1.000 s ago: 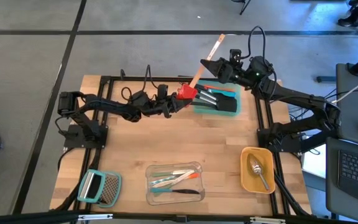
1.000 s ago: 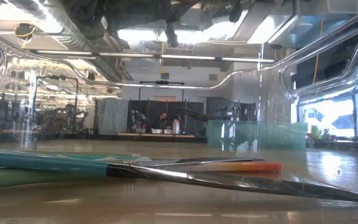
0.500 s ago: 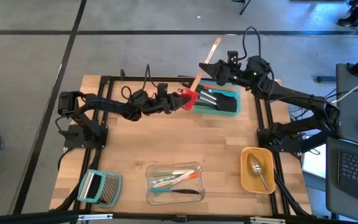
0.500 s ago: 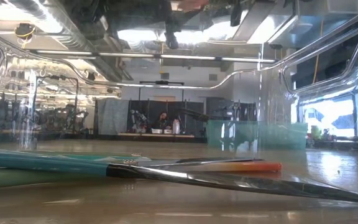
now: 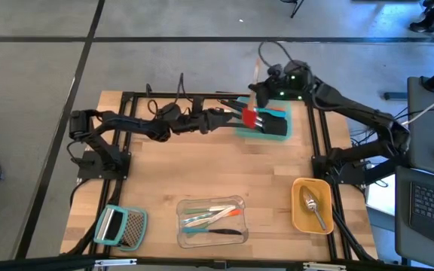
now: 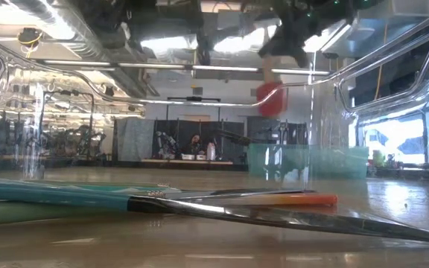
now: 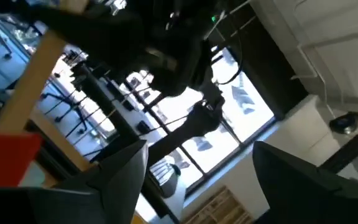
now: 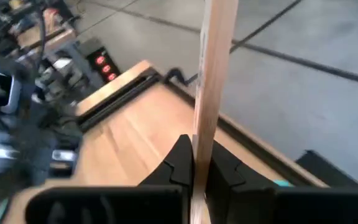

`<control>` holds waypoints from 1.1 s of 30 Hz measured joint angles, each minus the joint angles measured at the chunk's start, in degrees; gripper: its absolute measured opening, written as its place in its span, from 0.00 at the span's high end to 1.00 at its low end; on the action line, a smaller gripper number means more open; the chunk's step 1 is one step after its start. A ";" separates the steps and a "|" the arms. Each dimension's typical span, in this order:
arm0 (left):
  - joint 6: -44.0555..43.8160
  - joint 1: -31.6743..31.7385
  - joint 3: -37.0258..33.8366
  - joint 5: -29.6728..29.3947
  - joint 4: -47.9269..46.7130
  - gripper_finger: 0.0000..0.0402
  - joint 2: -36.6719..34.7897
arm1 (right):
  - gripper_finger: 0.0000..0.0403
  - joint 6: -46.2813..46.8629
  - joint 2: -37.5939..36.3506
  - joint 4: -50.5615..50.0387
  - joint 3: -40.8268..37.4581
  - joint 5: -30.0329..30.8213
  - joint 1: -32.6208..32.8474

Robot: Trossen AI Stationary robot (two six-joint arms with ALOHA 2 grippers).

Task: Pick & Place Kitchen Items
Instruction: Put the red spatula into the green bin

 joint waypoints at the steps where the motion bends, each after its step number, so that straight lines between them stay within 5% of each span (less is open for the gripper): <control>1: 0.24 -0.04 0.02 0.34 -0.11 0.29 0.08 | 0.96 0.04 -0.23 -1.00 0.00 1.12 -0.09; 4: 0.55 0.43 -0.38 -0.75 -2.00 0.29 0.61 | 0.96 -1.61 -0.85 -2.90 0.64 4.09 0.24; 14: 0.16 1.43 -0.20 -0.60 -2.46 0.29 0.46 | 0.96 -32.88 2.80 -22.04 0.27 16.56 0.90; 26: 0.46 1.78 -0.24 0.48 -5.81 0.29 0.50 | 0.96 -38.64 9.90 -21.79 0.34 13.96 1.42; 33: 0.10 1.75 -0.24 1.37 -5.84 0.29 0.50 | 0.96 -37.86 12.50 -26.41 0.35 5.30 1.94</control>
